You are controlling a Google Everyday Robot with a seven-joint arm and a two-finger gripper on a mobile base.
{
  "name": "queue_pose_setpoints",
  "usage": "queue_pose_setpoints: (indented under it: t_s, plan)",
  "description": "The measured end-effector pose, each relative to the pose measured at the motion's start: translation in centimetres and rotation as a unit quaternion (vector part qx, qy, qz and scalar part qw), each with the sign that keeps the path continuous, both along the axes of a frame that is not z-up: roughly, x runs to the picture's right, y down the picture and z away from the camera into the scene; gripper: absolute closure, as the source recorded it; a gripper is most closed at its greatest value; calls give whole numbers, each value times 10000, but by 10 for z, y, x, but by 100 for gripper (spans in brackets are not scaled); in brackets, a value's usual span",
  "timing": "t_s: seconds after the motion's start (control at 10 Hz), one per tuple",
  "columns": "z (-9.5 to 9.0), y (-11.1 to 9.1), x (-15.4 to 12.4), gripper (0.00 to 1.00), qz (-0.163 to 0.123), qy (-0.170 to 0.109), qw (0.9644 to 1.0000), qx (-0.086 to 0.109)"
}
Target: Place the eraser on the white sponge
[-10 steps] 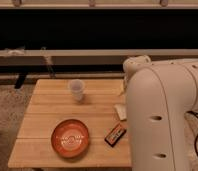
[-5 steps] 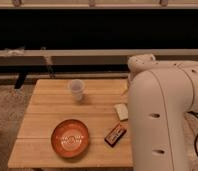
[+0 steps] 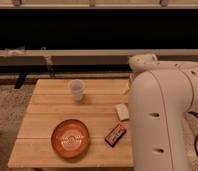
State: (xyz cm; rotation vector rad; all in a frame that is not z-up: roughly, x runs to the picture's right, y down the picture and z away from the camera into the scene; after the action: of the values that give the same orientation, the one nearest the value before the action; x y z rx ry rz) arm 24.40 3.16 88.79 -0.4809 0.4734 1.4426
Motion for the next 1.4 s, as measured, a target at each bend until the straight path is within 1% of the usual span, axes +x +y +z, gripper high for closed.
queue_pose_setpoints:
  t_s: [0.3, 0.4, 0.9, 1.0, 1.4]
  plan:
    - [-5, 16, 44, 20, 61, 94, 9997, -201]
    - [-6, 26, 54, 20, 110, 109, 9995, -284]
    - [12, 53, 52, 20, 263, 24, 9985, -488]
    - [19, 57, 53, 20, 279, 29, 9983, -507]
    - [34, 58, 66, 20, 301, 146, 9982, -490]
